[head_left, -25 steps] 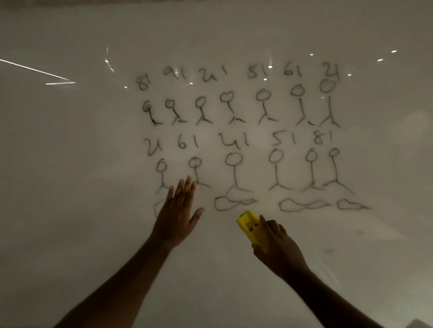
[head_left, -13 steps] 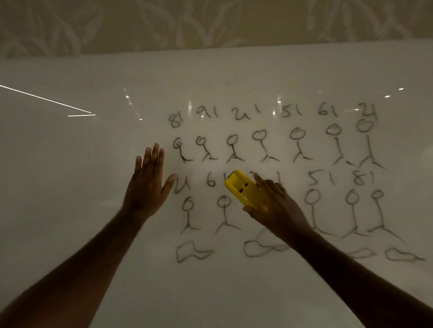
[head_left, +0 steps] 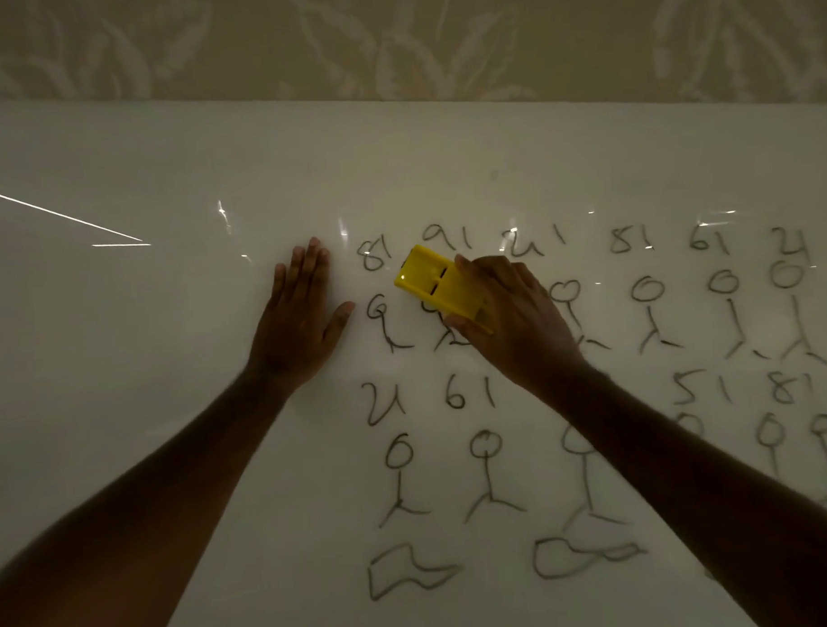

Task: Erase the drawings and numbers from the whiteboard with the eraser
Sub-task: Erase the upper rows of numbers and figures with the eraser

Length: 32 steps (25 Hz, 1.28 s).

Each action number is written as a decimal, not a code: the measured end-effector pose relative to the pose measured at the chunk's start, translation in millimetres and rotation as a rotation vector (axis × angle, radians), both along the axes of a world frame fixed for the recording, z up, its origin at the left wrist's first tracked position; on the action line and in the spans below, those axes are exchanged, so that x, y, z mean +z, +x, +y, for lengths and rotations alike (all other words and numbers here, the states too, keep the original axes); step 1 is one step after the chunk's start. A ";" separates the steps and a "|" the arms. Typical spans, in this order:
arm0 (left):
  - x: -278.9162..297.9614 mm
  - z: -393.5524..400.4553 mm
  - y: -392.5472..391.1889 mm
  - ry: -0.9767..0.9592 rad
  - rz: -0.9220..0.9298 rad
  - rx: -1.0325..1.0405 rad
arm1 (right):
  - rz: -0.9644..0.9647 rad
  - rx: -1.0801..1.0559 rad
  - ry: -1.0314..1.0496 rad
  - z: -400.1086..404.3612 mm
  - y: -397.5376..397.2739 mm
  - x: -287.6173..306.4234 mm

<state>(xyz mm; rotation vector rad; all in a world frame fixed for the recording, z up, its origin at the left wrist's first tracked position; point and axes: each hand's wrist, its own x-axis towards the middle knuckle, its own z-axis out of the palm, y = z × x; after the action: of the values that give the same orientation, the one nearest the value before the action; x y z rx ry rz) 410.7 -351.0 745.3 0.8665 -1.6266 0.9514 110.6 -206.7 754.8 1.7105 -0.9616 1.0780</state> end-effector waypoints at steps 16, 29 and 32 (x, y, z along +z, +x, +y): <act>-2.1 -17.3 -0.3 -0.149 0.042 -0.064 | 0.081 -0.007 -0.130 -72.3 62.7 79.9; -2.3 -17.5 -0.2 -0.179 0.053 -0.059 | 0.127 -0.043 -0.139 -58.8 -0.6 96.1; -2.4 -17.5 0.5 -0.187 0.047 -0.059 | 0.136 -0.038 -0.165 -67.1 22.0 97.2</act>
<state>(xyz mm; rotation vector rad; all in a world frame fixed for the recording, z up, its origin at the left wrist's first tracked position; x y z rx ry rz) 411.2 -368.5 742.9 0.7048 -1.4886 1.0163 132.6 -273.8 852.0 1.6021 -0.7949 0.9755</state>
